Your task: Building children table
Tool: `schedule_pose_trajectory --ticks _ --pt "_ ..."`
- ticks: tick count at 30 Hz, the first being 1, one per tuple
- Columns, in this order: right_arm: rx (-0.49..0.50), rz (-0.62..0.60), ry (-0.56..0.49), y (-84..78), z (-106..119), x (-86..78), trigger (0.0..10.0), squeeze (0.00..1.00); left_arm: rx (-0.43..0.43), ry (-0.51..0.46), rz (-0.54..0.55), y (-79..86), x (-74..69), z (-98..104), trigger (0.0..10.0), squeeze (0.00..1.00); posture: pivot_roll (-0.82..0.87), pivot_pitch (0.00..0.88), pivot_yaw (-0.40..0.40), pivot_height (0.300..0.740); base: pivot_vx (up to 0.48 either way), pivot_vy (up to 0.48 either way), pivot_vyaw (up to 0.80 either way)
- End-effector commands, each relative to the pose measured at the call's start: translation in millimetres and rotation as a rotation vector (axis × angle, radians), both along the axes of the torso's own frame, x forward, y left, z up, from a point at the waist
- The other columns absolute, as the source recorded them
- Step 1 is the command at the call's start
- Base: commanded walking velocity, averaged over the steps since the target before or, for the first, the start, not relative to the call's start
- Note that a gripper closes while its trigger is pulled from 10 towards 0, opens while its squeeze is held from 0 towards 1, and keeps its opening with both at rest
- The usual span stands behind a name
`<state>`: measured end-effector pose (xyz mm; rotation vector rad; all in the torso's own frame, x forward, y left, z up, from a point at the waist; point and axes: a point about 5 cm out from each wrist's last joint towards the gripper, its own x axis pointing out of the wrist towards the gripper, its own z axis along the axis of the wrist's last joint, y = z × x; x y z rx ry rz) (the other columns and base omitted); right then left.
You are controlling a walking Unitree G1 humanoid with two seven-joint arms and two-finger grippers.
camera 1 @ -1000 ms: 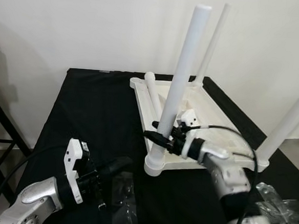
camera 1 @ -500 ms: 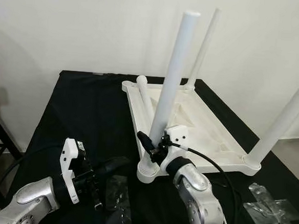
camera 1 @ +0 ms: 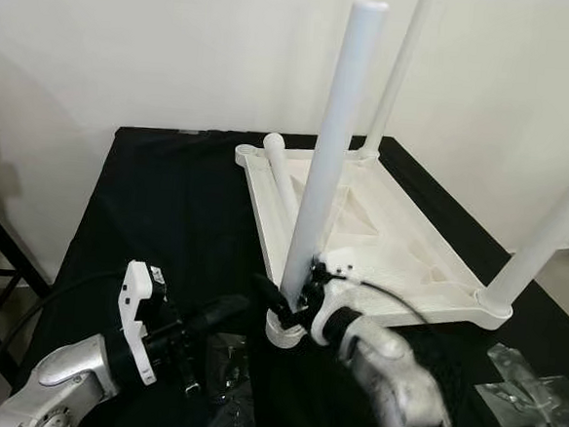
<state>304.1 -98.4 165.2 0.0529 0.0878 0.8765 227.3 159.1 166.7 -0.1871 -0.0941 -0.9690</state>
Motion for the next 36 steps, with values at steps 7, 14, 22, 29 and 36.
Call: schedule_pose_trajectory --ticks 7,14,22,29,36 --pt "-0.037 0.297 -0.016 -22.6 10.1 19.7 10.0 0.0 0.002 0.016 -0.002 -2.7 1.4 -4.7 10.0 0.0 0.08 0.0 -0.096 0.74 0.0 0.0 0.0" --pt "-0.047 0.405 0.007 -28.7 15.1 32.3 4.5 0.0 0.002 0.021 -0.002 -3.1 1.4 -6.2 10.0 0.0 0.09 0.0 -0.096 0.74 0.0 0.0 0.0" --pt "-0.036 0.45 0.0 -34.4 19.2 37.7 0.0 0.0 0.002 0.022 -0.003 -3.2 0.5 -6.4 10.0 0.0 0.09 0.0 -0.096 0.74 0.0 0.0 0.0" --pt "0.012 0.309 -0.019 -38.9 5.6 22.8 0.0 0.0 -0.003 0.024 -0.007 -3.4 -1.8 -5.5 10.0 0.0 0.08 0.0 -0.097 0.74 0.0 0.0 0.0" --pt "0.123 -0.306 -0.072 13.6 -17.1 -25.3 0.0 0.0 0.001 0.02 -0.003 3.5 -2.0 -3.2 10.0 0.0 0.04 0.0 -0.08 0.74 0.0 0.0 0.0"
